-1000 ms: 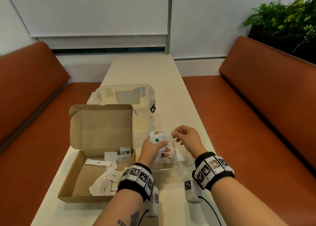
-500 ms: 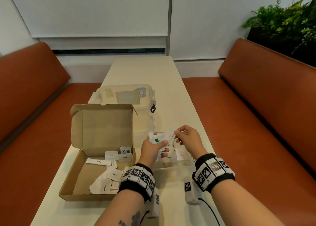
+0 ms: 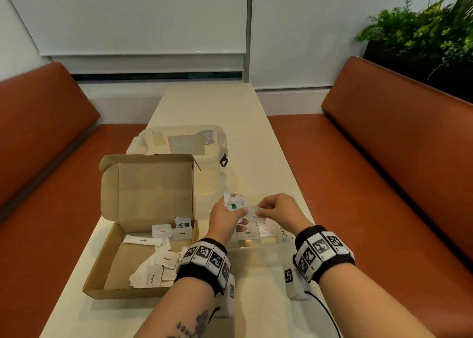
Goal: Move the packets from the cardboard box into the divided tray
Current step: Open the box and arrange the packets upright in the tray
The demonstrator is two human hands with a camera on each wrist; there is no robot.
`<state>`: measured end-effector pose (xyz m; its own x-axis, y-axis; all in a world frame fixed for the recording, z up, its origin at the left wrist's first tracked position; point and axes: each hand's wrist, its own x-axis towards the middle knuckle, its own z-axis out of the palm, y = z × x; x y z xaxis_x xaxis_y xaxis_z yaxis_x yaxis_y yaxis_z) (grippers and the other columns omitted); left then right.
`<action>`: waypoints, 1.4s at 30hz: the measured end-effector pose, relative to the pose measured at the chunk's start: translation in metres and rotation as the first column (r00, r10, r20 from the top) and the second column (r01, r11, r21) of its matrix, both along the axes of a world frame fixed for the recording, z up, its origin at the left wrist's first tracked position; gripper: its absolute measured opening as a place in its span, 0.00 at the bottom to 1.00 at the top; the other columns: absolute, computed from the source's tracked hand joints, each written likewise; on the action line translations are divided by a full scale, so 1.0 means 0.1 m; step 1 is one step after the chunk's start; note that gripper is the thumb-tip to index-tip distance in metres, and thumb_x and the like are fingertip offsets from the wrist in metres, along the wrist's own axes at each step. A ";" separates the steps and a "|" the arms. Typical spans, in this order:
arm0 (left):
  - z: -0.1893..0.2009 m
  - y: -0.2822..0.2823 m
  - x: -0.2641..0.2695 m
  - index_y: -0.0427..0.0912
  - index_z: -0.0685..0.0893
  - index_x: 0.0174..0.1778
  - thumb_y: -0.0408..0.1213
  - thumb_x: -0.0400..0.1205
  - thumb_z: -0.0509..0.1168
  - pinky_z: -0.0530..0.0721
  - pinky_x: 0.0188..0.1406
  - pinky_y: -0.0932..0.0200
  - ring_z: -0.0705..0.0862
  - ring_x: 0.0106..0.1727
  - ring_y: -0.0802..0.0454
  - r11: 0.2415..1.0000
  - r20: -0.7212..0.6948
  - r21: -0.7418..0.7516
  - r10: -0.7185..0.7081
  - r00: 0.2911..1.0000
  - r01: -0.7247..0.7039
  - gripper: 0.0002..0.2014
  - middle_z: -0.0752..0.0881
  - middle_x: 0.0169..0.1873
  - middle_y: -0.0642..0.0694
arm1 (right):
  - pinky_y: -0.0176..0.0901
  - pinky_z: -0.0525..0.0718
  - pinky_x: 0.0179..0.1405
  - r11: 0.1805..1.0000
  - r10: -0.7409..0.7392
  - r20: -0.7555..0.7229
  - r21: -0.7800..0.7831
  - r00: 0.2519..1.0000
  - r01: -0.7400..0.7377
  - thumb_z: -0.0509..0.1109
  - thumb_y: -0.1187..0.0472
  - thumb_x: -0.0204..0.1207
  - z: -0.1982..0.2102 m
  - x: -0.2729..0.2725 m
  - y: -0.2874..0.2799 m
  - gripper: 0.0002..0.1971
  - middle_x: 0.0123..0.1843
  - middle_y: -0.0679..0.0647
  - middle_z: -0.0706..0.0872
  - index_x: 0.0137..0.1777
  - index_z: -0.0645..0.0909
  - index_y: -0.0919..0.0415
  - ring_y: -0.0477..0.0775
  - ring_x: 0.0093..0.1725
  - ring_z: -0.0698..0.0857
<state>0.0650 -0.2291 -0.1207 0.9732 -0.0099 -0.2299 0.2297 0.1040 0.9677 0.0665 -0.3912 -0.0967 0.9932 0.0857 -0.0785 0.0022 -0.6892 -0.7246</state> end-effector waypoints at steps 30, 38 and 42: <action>-0.06 0.06 -0.12 0.39 0.81 0.50 0.22 0.76 0.69 0.80 0.25 0.57 0.80 0.29 0.45 0.991 -0.049 -0.134 0.003 0.999 -0.009 0.11 0.82 0.39 0.37 | 0.40 0.70 0.35 0.912 -0.017 0.022 -0.409 1.000 0.024 0.69 0.63 0.73 -0.44 -0.04 0.00 0.10 0.39 0.49 0.76 0.40 0.69 0.55 0.52 0.39 0.76; -0.03 0.03 -0.15 0.40 0.81 0.46 0.18 0.71 0.72 0.79 0.22 0.60 0.82 0.27 0.45 0.989 -0.035 -0.119 -0.096 0.995 0.091 0.15 0.84 0.34 0.37 | 0.33 0.81 0.35 0.946 -0.074 0.050 0.319 0.996 0.054 0.79 0.58 0.69 -0.06 -0.05 0.24 0.07 0.40 0.49 0.86 0.42 0.83 0.57 0.46 0.35 0.81; 0.01 0.03 -0.15 0.41 0.83 0.45 0.21 0.70 0.74 0.80 0.23 0.59 0.82 0.28 0.46 0.983 -0.019 -0.141 -0.122 0.992 0.118 0.14 0.86 0.33 0.39 | 0.38 0.86 0.38 0.899 -0.044 -0.078 0.431 0.996 0.073 0.80 0.66 0.67 -0.02 -0.05 0.22 0.12 0.35 0.56 0.83 0.48 0.82 0.63 0.51 0.35 0.84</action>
